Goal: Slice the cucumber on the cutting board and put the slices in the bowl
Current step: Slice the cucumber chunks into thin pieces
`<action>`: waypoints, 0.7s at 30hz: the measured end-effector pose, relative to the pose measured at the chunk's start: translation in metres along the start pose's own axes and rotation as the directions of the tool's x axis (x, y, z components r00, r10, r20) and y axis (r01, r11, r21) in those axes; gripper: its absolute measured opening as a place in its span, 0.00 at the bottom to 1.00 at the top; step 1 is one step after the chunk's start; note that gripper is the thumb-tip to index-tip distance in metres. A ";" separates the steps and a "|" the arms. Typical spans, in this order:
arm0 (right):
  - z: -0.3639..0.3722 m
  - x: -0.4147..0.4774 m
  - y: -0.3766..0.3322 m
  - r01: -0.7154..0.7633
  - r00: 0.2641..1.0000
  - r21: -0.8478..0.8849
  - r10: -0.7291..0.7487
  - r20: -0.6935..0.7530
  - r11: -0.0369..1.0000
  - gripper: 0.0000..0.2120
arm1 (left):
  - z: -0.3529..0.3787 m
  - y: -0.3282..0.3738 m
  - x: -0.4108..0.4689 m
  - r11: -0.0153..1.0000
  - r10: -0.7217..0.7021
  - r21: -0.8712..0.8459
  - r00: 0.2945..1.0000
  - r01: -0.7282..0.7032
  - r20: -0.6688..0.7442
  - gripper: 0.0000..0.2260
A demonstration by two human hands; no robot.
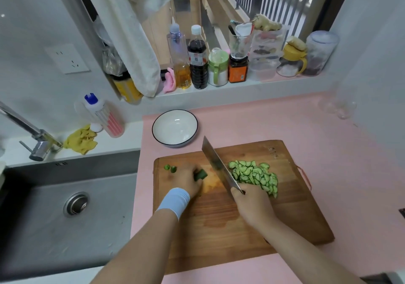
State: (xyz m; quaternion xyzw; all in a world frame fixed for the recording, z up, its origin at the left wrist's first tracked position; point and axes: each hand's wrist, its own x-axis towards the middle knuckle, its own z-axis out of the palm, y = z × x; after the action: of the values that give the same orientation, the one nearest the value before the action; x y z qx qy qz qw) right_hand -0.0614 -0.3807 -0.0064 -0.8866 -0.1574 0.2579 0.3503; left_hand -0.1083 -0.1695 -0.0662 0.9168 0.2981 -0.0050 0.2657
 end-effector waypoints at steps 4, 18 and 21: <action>0.000 -0.010 0.001 0.011 1.000 -0.059 -0.012 -0.010 0.998 0.19 | 0.022 0.004 -0.038 0.982 0.140 -0.122 0.989 -0.144 -0.044 0.11; -0.031 -0.035 0.033 0.221 0.967 -0.347 -0.159 0.197 0.911 0.10 | 0.090 0.035 -0.111 0.985 0.051 -0.133 0.922 -0.110 -0.384 0.08; -0.032 -0.036 0.038 0.255 0.959 -0.344 -0.191 0.210 0.904 0.10 | 0.095 0.035 -0.111 0.986 0.066 -0.108 0.893 -0.127 -0.446 0.04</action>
State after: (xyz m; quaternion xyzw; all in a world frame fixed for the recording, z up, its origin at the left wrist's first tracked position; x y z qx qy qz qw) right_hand -0.0692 -0.4412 -0.0004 -0.8870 -0.3330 0.2570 0.1905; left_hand -0.1659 -0.3006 -0.1120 0.8878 0.3043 0.2359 0.2520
